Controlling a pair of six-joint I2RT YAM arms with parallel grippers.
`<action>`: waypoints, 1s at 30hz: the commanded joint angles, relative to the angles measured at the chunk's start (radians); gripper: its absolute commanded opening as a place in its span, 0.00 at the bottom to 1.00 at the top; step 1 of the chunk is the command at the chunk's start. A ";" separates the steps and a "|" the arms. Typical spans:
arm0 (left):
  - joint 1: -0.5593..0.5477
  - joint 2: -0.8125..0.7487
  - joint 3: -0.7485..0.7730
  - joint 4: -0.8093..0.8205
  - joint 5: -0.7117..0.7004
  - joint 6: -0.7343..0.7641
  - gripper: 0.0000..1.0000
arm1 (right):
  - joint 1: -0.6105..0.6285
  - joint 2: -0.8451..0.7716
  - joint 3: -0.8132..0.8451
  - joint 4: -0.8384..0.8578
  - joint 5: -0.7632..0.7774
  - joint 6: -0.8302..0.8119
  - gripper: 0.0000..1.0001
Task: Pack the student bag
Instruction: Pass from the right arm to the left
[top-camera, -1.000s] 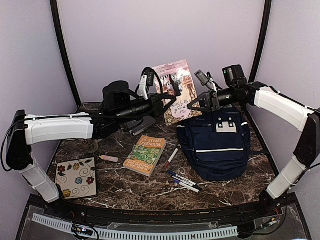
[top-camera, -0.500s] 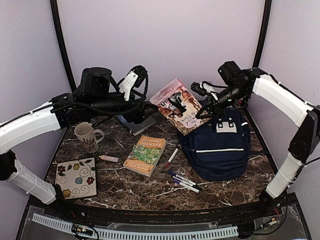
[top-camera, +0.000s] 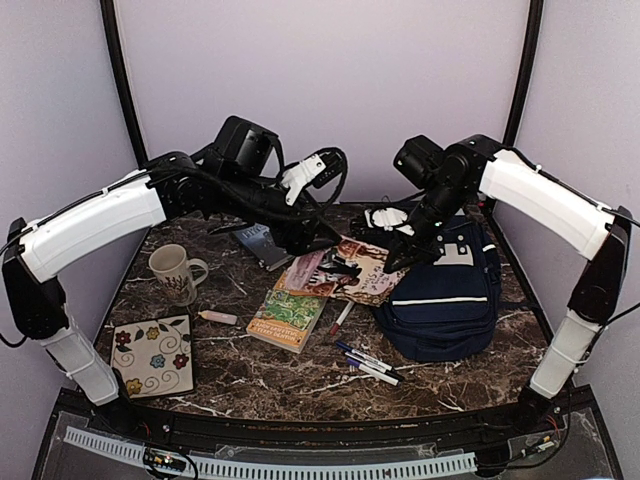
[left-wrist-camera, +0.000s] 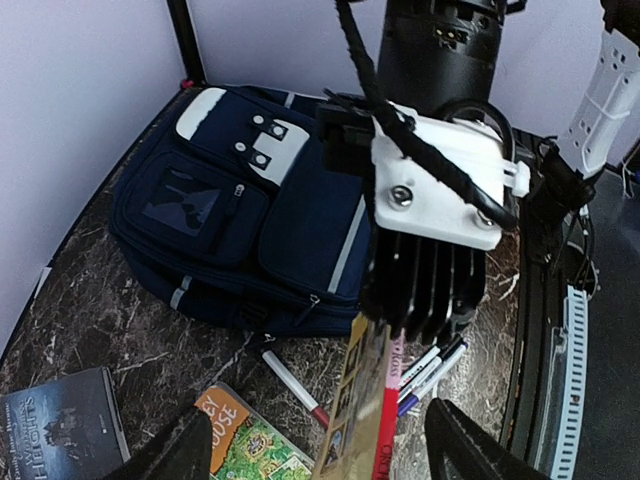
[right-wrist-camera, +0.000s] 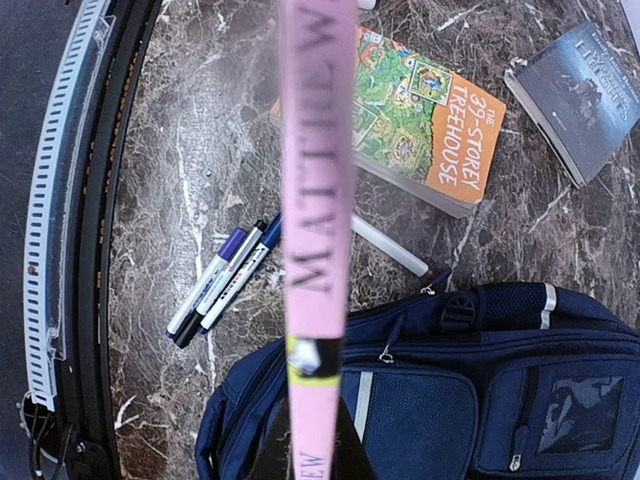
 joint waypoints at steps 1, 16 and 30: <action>0.000 0.036 0.107 -0.164 0.096 0.060 0.73 | 0.013 -0.044 0.006 0.005 0.041 -0.009 0.00; 0.000 0.117 0.197 -0.269 0.143 0.122 0.03 | 0.012 -0.043 0.064 0.002 -0.036 -0.007 0.00; 0.134 -0.194 -0.189 0.469 0.048 -0.307 0.00 | -0.461 -0.273 -0.260 0.805 -0.648 0.648 0.85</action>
